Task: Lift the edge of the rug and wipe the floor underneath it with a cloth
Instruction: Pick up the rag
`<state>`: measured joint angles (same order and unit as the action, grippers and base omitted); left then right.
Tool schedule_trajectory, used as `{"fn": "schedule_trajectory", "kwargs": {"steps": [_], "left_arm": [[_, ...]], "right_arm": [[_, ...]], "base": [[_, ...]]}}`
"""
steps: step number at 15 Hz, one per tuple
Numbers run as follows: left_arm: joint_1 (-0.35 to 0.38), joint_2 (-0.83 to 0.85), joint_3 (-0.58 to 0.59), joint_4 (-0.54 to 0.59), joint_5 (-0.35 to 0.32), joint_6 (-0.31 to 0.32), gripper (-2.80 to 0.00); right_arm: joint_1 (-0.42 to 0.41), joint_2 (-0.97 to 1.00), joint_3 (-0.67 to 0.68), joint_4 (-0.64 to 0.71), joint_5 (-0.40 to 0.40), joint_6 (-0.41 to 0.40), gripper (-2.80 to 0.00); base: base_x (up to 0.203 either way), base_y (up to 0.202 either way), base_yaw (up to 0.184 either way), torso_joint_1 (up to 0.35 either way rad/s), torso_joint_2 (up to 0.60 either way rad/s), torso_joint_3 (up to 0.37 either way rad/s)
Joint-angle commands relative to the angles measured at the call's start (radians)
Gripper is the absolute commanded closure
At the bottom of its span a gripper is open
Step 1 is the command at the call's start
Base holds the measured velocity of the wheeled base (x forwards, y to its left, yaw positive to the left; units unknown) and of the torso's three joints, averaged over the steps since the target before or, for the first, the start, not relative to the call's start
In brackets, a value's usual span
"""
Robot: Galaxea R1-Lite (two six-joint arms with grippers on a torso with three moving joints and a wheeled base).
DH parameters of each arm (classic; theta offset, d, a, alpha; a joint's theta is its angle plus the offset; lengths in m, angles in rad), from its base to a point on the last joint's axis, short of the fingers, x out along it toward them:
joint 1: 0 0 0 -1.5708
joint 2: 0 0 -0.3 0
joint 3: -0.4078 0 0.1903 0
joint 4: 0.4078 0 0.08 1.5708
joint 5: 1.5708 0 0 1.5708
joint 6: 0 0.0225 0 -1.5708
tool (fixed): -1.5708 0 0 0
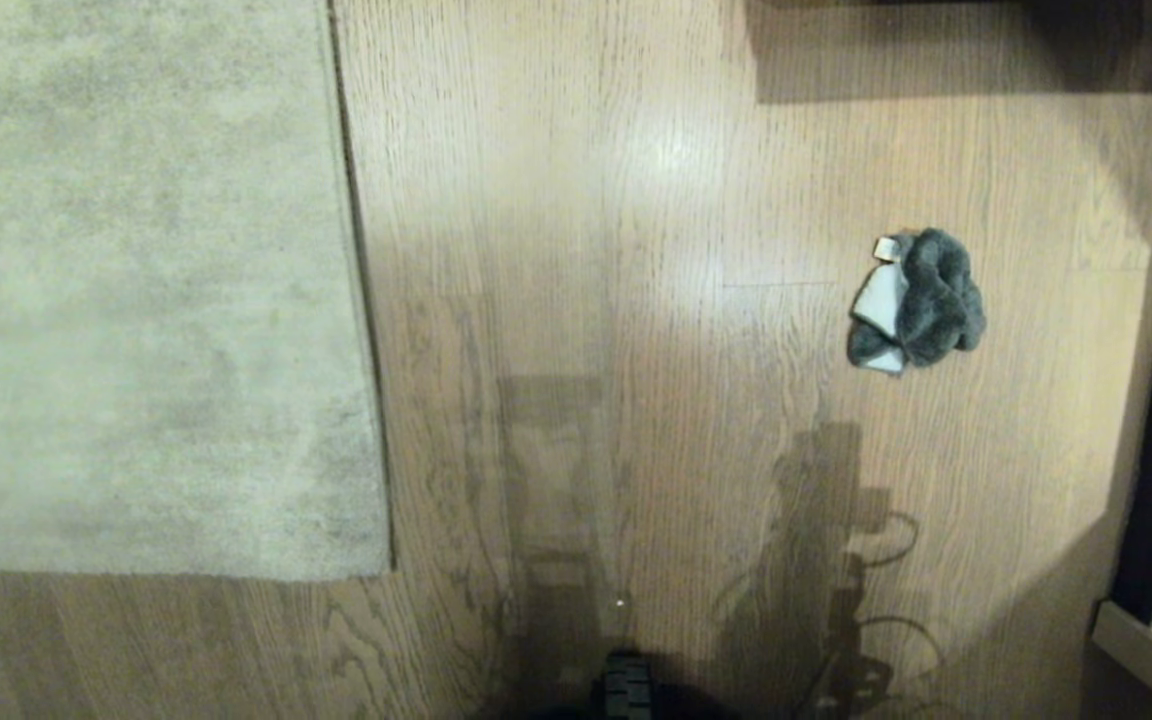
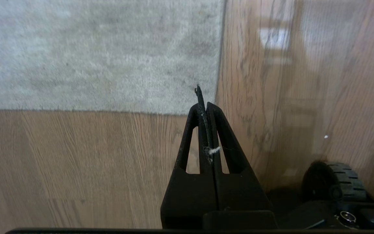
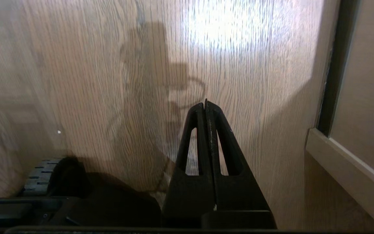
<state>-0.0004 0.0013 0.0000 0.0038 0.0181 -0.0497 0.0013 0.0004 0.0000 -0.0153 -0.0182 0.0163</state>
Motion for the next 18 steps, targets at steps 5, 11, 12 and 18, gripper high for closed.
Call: {"fn": "schedule_trajectory", "kwargs": {"steps": [5,11,12,18], "left_arm": [[0.000,0.000,0.000,0.001,0.001,-0.001,0.00],[-0.001,0.000,0.000,-0.001,0.000,-0.002,0.00],[0.000,0.000,0.000,-0.001,0.000,-0.002,0.00],[-0.001,0.000,0.000,-0.001,0.000,-0.002,0.00]], "right_arm": [[0.000,0.001,0.000,0.000,0.000,0.001,0.00],[0.000,0.000,0.000,0.000,0.000,0.001,0.00],[0.000,0.001,0.000,0.000,0.000,0.001,0.00],[0.000,0.000,0.000,-0.002,0.001,-0.002,0.00]], "base": [[0.000,0.000,0.000,0.001,0.01,-0.114],[0.000,0.000,0.000,0.000,0.00,0.000],[0.000,0.000,0.000,0.000,0.00,0.000],[0.000,0.000,0.000,0.000,0.00,0.000]]}}
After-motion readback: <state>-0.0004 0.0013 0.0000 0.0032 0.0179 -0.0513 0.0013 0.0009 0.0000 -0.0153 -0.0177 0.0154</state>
